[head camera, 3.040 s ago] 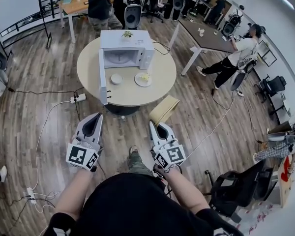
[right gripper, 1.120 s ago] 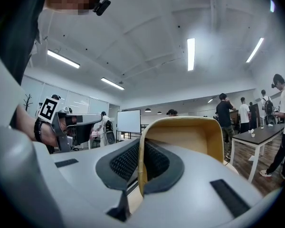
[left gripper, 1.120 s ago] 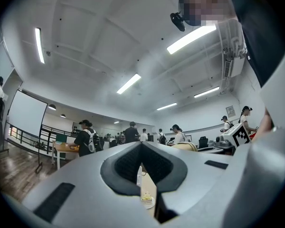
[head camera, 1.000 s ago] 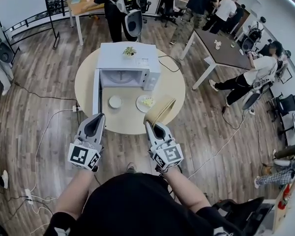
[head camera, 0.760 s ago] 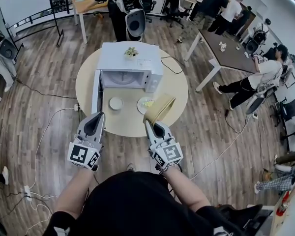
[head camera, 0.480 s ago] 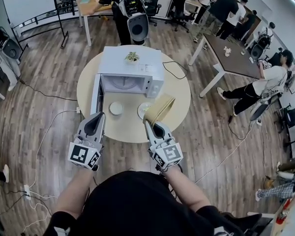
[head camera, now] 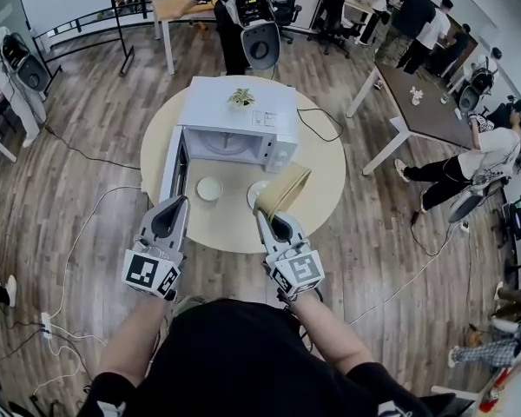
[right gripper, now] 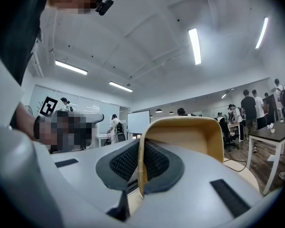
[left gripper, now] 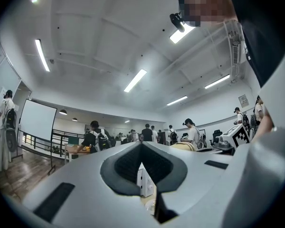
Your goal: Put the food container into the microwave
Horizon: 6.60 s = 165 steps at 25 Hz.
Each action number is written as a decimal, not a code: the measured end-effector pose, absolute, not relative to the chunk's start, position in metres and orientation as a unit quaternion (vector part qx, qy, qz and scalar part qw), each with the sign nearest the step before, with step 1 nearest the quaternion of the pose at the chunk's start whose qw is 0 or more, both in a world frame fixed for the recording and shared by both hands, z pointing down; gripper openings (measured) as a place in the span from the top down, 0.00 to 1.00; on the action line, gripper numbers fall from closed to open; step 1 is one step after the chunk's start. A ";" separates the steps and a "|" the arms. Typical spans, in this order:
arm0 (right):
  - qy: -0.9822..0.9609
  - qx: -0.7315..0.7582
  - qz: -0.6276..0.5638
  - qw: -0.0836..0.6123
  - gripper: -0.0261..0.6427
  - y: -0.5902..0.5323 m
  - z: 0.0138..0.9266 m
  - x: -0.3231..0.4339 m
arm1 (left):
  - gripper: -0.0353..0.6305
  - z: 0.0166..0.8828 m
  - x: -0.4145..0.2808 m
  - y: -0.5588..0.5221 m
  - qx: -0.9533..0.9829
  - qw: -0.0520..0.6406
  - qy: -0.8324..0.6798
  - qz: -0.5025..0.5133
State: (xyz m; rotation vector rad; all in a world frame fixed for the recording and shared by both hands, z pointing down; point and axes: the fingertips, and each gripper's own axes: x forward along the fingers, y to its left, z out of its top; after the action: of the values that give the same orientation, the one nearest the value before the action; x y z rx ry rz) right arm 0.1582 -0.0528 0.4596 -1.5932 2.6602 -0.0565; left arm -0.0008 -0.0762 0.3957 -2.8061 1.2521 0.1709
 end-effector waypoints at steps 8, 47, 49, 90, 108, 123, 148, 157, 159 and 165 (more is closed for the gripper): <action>0.860 -0.510 0.000 0.008 0.92 -0.047 0.458 0.154 | 0.92 0.390 -0.001 -0.078 -0.916 0.035 0.396 0.057; 0.818 -0.567 0.072 -0.068 0.92 -0.127 0.447 0.075 | 0.92 0.407 -0.050 -0.170 -0.952 0.006 0.300 0.068; 0.818 -0.566 0.076 -0.074 0.92 -0.135 0.444 0.077 | 0.92 0.406 -0.049 -0.174 -0.950 0.008 0.303 0.068; 0.895 -0.297 0.106 -0.316 0.92 -0.229 0.558 0.061 | 0.92 0.439 -0.027 -0.233 -0.919 -0.029 0.390 0.043; 0.888 -0.172 0.093 -0.416 0.92 -0.217 0.634 0.053 | 0.92 0.448 -0.027 -0.244 -0.911 -0.037 0.409 0.036; 0.870 -0.136 0.061 -0.470 0.92 -0.222 0.688 0.064 | 0.92 0.452 -0.024 -0.250 -0.912 -0.037 0.409 0.024; 0.848 -0.100 0.016 -0.520 0.92 -0.263 0.734 0.081 | 0.92 0.464 -0.035 -0.252 -0.899 -0.046 0.436 0.007; 0.835 -0.098 0.011 -0.541 0.92 -0.285 0.750 0.092 | 0.92 0.470 -0.035 -0.256 -0.896 -0.050 0.441 0.001; 0.832 -0.099 0.010 -0.545 0.92 -0.289 0.752 0.093 | 0.92 0.470 -0.034 -0.257 -0.896 -0.051 0.441 0.000; 0.828 -0.099 0.014 -0.552 0.92 -0.303 0.758 0.094 | 0.92 0.469 -0.031 -0.259 -0.896 -0.049 0.441 -0.004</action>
State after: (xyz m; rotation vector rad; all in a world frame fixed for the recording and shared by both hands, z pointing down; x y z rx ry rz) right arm 0.0936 -0.3027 0.7576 -0.5106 4.2796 0.0701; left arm -0.0313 -0.2586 0.4692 -2.9062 1.4298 -0.0142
